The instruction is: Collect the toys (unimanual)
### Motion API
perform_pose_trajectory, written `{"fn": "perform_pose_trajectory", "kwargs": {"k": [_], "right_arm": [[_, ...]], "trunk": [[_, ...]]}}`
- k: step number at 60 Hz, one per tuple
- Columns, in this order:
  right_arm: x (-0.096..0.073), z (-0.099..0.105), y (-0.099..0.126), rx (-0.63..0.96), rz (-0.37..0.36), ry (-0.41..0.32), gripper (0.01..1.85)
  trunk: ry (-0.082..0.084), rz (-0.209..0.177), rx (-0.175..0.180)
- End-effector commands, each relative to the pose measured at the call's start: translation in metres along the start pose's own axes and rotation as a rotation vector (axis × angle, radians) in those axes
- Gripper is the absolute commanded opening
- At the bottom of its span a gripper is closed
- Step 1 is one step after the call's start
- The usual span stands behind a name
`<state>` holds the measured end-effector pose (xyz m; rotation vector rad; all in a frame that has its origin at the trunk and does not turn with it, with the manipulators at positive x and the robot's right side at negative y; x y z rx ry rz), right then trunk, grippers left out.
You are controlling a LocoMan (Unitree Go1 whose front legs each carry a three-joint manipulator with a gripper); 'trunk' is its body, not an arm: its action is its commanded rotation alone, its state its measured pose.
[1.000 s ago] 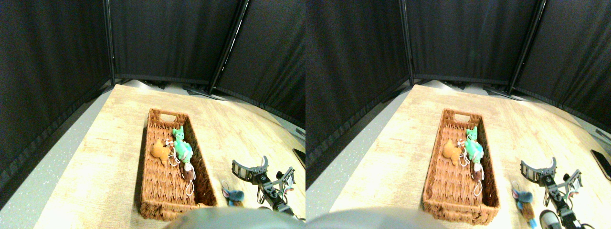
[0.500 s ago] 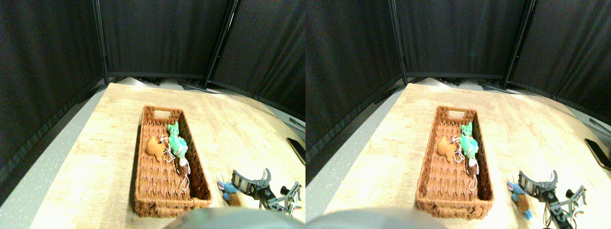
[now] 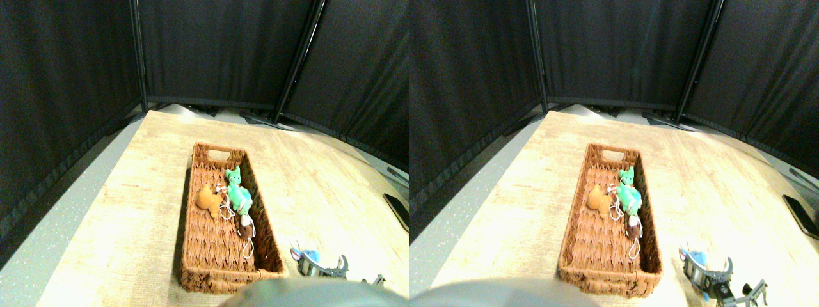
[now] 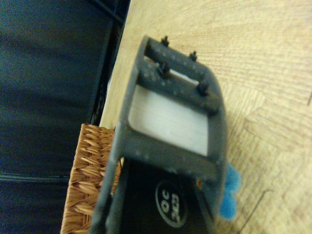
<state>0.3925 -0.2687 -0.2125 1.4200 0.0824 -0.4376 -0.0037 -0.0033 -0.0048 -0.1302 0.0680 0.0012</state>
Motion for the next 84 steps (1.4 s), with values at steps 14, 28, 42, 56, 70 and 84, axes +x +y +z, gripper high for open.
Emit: {"fn": "perform_pose_trajectory", "kwargs": {"k": [14, 28, 42, 56, 70, 84], "right_arm": [[0.01, -0.002, -0.016, 0.031, -0.022, -0.022, 0.98], [0.02, 0.0, -0.03, 0.056, -0.043, -0.051, 0.83], [0.024, 0.0, -0.022, 0.024, -0.041, -0.128, 0.35], [0.025, -0.001, -0.012, 0.05, -0.052, -0.239, 0.06], [0.024, -0.001, 0.004, -0.026, 0.016, -0.178, 0.06], [0.025, -0.009, 0.026, -0.1, 0.082, -0.106, 0.06]], "trunk": [[0.021, 0.018, -0.021], [0.021, 0.023, -0.024], [0.019, 0.025, -0.025], [0.015, 0.025, -0.025], [0.007, 0.023, -0.028], [-0.005, 0.035, -0.046]]}}
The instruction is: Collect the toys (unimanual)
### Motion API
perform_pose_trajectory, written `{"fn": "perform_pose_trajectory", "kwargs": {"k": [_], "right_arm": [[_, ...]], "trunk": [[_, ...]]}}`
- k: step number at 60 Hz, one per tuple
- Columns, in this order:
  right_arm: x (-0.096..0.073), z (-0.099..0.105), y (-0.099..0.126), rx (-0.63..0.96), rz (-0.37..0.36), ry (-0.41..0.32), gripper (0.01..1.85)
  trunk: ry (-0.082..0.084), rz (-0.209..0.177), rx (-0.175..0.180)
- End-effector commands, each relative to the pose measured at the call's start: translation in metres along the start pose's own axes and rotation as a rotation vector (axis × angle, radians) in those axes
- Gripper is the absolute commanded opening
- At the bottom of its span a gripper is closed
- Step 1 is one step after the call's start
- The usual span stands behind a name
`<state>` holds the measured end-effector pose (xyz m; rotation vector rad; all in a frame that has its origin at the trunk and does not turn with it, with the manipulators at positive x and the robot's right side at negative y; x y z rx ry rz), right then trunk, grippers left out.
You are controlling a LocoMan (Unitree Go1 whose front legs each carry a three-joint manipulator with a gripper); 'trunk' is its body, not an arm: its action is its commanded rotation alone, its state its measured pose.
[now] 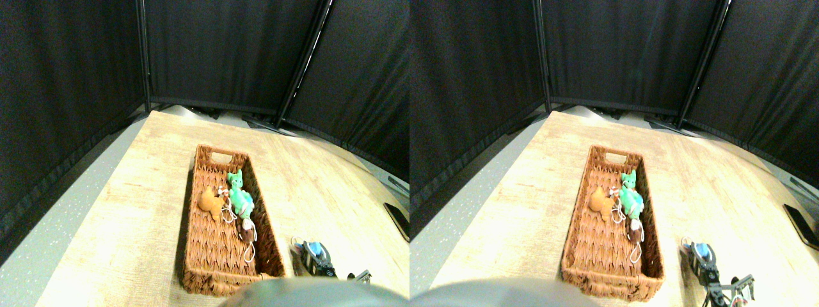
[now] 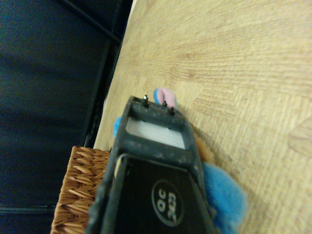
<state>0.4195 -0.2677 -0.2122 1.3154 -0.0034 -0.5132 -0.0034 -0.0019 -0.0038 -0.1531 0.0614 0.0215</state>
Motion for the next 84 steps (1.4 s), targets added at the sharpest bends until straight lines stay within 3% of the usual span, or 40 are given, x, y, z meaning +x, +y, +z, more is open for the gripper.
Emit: {"fn": "perform_pose_trajectory", "kwargs": {"k": [1, 16, 28, 40, 59, 64, 84], "right_arm": [[0.0, -0.002, 0.018, -0.02, 0.086, 0.018, 0.06], [0.001, -0.018, 0.056, -0.063, 0.165, 0.115, 0.06], [-0.002, -0.036, 0.089, -0.151, 0.216, 0.239, 0.1], [-0.008, -0.049, 0.109, -0.198, 0.252, 0.278, 0.09], [-0.017, -0.068, 0.131, -0.235, 0.303, 0.329, 0.07], [-0.02, -0.077, 0.136, -0.222, 0.304, 0.386, 0.08], [-0.034, -0.114, 0.142, -0.221, 0.315, 0.479, 0.06]], "trunk": [[0.001, 0.017, -0.023], [-0.016, 0.036, -0.055], [-0.035, 0.057, -0.087], [-0.054, 0.076, -0.113], [-0.077, 0.107, -0.145], [-0.082, 0.116, -0.154], [-0.096, 0.159, -0.179]]}}
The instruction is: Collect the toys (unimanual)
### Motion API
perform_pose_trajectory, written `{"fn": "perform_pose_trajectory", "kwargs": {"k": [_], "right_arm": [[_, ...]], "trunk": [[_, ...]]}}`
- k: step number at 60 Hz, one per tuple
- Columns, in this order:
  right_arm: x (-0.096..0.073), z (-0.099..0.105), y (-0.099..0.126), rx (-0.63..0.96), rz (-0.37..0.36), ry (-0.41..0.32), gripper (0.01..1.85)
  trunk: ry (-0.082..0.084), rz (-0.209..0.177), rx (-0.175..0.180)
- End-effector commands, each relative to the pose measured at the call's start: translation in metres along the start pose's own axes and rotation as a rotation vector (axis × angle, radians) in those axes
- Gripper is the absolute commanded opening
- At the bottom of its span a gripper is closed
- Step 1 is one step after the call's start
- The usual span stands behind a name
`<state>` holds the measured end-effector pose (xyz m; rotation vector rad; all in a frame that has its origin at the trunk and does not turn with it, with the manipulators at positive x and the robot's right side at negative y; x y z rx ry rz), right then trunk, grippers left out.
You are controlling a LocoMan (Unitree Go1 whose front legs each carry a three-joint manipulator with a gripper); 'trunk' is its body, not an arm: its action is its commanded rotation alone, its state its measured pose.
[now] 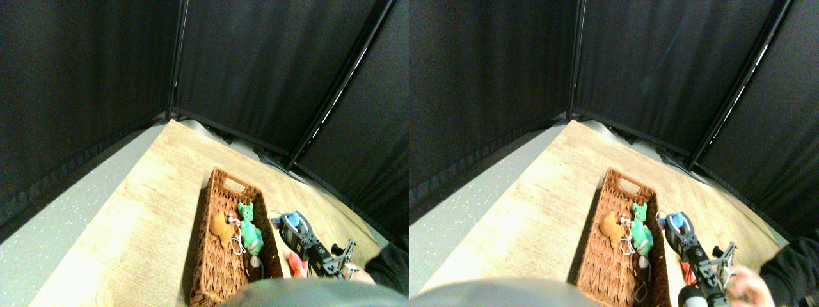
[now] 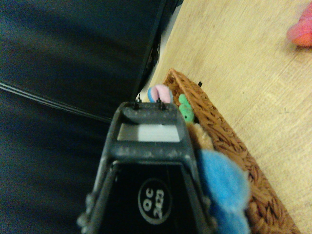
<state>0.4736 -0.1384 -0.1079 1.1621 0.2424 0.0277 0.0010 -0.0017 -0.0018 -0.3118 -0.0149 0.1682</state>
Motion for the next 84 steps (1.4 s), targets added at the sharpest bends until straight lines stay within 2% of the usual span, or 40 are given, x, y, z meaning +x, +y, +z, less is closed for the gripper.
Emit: {"fn": "perform_pose_trajectory", "kwargs": {"k": [1, 16, 28, 30, 38, 41, 43, 44, 46, 48, 52, 60, 67, 71, 79, 81, 84], "right_arm": [[0.0, -0.01, 0.01, -0.006, 0.047, 0.018, 0.06], [0.005, -0.029, 0.011, 0.041, 0.056, 0.055, 0.06], [0.009, -0.036, 0.014, 0.046, 0.053, 0.096, 0.06], [0.009, -0.037, 0.014, 0.044, 0.043, 0.078, 0.06], [0.012, -0.037, 0.011, 0.051, 0.046, 0.098, 0.06], [0.013, -0.036, 0.01, 0.051, 0.048, 0.112, 0.14], [0.015, -0.034, 0.008, 0.045, 0.038, 0.12, 0.5], [0.015, -0.034, 0.007, 0.031, 0.04, 0.126, 0.61], [0.017, -0.032, 0.004, -0.029, 0.045, 0.137, 1.06], [0.018, -0.03, 0.003, -0.063, 0.051, 0.153, 1.25], [0.018, -0.028, 0.002, -0.087, 0.055, 0.153, 1.39], [0.017, -0.022, 0.002, -0.083, 0.062, 0.158, 1.49], [0.017, -0.014, 0.002, -0.156, 0.052, 0.084, 1.58], [0.016, -0.005, 0.0, -0.132, 0.046, 0.012, 1.51], [0.014, 0.012, -0.006, -0.113, 0.038, -0.061, 1.42], [0.015, 0.023, -0.01, -0.09, 0.039, -0.088, 1.34], [0.015, 0.029, -0.013, -0.071, 0.04, -0.116, 1.31]], "trunk": [[-0.012, 0.025, -0.015], [-0.026, 0.041, -0.03], [-0.024, 0.048, -0.039], [-0.023, 0.049, -0.04], [-0.017, 0.048, -0.038], [-0.015, 0.048, -0.036], [-0.014, 0.048, -0.036], [-0.012, 0.047, -0.034], [-0.011, 0.045, -0.032], [-0.011, 0.044, -0.03], [-0.01, 0.041, -0.025], [-0.004, 0.033, -0.011], [-0.001, 0.025, 0.001], [0.004, 0.018, 0.011], [0.012, 0.001, 0.031], [0.016, -0.006, 0.041], [0.019, -0.015, 0.052]]}}
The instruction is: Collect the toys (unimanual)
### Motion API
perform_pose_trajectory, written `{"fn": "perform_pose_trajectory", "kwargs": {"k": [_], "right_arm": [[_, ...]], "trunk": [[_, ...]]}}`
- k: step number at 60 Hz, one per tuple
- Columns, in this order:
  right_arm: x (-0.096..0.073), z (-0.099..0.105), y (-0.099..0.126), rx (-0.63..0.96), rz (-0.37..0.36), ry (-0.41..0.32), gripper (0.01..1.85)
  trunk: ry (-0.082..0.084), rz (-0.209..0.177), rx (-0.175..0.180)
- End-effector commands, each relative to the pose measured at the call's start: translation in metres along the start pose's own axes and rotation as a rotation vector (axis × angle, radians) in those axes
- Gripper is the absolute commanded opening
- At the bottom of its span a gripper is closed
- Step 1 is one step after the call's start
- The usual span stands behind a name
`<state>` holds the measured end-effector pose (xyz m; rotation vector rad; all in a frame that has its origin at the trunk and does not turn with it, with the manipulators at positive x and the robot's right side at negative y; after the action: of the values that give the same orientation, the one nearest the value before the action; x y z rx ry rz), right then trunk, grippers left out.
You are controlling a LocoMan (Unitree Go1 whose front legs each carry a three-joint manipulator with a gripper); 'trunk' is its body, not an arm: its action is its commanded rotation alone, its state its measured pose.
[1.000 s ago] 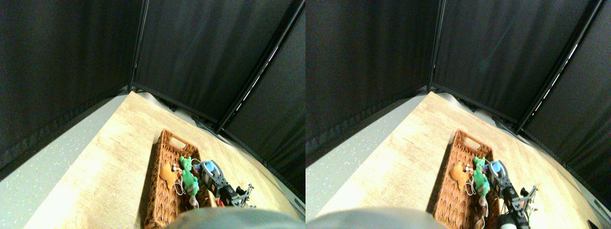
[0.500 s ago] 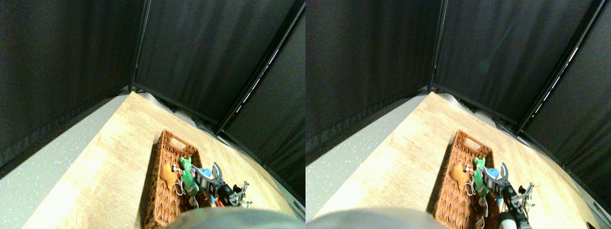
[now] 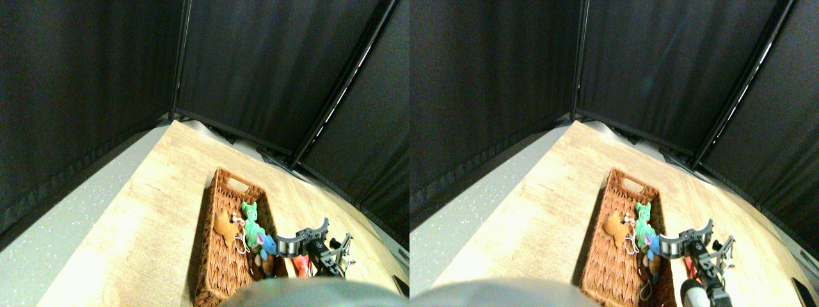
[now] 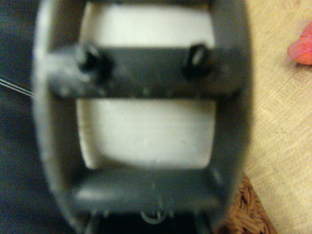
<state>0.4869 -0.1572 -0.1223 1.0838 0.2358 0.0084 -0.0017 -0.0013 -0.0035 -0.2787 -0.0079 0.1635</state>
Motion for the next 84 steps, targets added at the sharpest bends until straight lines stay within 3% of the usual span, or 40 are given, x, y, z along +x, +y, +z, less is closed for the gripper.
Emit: {"fn": "perform_pose_trajectory", "kwargs": {"k": [1, 15, 29, 45, 51, 58, 64, 71, 84], "right_arm": [[0.002, 0.019, 0.004, 0.013, 0.055, -0.118, 1.29], [-0.001, 0.063, -0.021, 0.01, 0.045, -0.253, 1.21], [-0.002, 0.081, -0.043, 0.03, 0.027, -0.304, 1.15], [0.003, 0.087, -0.071, 0.035, -0.01, -0.336, 1.15], [0.008, 0.083, -0.084, 0.09, -0.044, -0.352, 1.2], [0.012, 0.076, -0.097, 0.105, -0.069, -0.363, 1.11], [0.014, 0.071, -0.102, 0.147, -0.082, -0.359, 1.0], [0.016, 0.069, -0.107, 0.171, -0.098, -0.348, 1.03], [0.013, 0.067, -0.121, 0.181, -0.144, -0.391, 1.07]], "trunk": [[0.014, -0.016, 0.023], [0.03, -0.056, 0.072], [0.042, -0.076, 0.104], [0.047, -0.074, 0.109], [0.048, -0.071, 0.108], [0.05, -0.067, 0.108], [0.052, -0.063, 0.107], [0.054, -0.064, 0.108], [0.058, -0.066, 0.113]]}}
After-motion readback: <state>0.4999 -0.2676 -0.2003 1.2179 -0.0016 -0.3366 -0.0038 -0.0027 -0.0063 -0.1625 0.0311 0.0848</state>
